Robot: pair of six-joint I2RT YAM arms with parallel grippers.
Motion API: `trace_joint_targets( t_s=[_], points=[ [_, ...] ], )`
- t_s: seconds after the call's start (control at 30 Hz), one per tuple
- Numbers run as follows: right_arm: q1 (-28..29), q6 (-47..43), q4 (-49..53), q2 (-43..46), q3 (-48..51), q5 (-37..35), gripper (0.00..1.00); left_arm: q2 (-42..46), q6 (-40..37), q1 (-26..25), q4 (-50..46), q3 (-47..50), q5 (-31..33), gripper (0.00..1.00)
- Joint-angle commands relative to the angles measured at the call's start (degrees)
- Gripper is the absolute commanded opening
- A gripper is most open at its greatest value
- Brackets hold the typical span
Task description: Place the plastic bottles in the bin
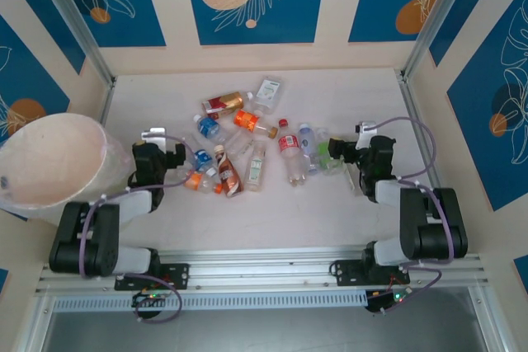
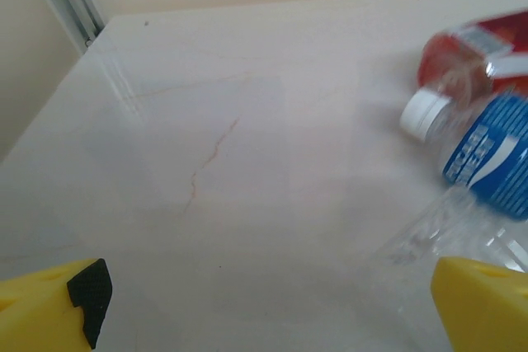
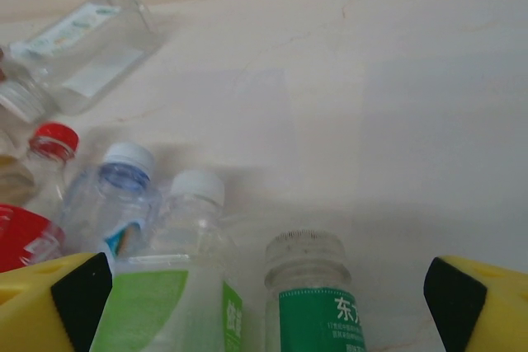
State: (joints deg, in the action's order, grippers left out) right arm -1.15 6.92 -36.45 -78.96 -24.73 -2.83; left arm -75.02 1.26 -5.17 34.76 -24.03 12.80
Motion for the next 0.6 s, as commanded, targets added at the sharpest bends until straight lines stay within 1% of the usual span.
trace_joint_targets(
  t_s=[0.0, 0.07, 0.1, 0.23, 0.3, 0.37, 0.4, 0.47, 0.5, 0.57],
  points=[
    [-0.3, 4.0, 10.1, 5.1, -3.8, -3.0, 0.99, 5.0, 5.3, -0.7, -12.3, -4.1, -1.2, 1.00],
    [-0.5, 9.0, 19.5, 6.8, -7.1, -7.7, 1.00, 7.3, 9.5, -0.9, -17.2, -6.1, -0.7, 1.00],
    [-0.9, 11.7, 25.9, 7.2, -9.4, -10.0, 0.99, 8.4, 11.8, -1.1, -20.9, -7.8, -0.8, 1.00],
    [-1.9, 17.1, 47.5, 5.4, -17.4, -10.0, 0.99, 10.4, 22.2, -1.5, -34.1, -13.8, -0.3, 1.00],
    [-1.1, 18.6, 56.8, 5.0, -20.2, -11.0, 0.98, 10.4, 25.2, -1.5, -39.4, -16.1, -0.6, 1.00],
    [-0.1, 20.4, 63.3, 5.6, -21.7, -12.9, 0.96, 9.6, 25.9, -1.5, -43.0, -17.9, -3.2, 1.00],
    [0.2, 21.3, 66.3, 6.0, -22.1, -12.6, 0.96, 9.0, 26.4, -1.5, -44.8, -18.8, -4.5, 1.00],
    [0.5, 21.8, 69.8, 6.6, -22.0, -9.6, 0.96, 7.5, 27.3, -1.5, -48.0, -20.2, -6.1, 1.00],
    [1.0, 22.1, 71.3, 6.7, -22.0, -9.8, 0.96, 6.7, 28.0, -1.5, -49.7, -20.8, -6.5, 1.00],
    [1.9, 22.7, 73.1, 6.3, -21.5, -12.6, 0.96, 5.6, 29.7, -1.5, -51.7, -21.4, -7.2, 1.00]
  ],
)
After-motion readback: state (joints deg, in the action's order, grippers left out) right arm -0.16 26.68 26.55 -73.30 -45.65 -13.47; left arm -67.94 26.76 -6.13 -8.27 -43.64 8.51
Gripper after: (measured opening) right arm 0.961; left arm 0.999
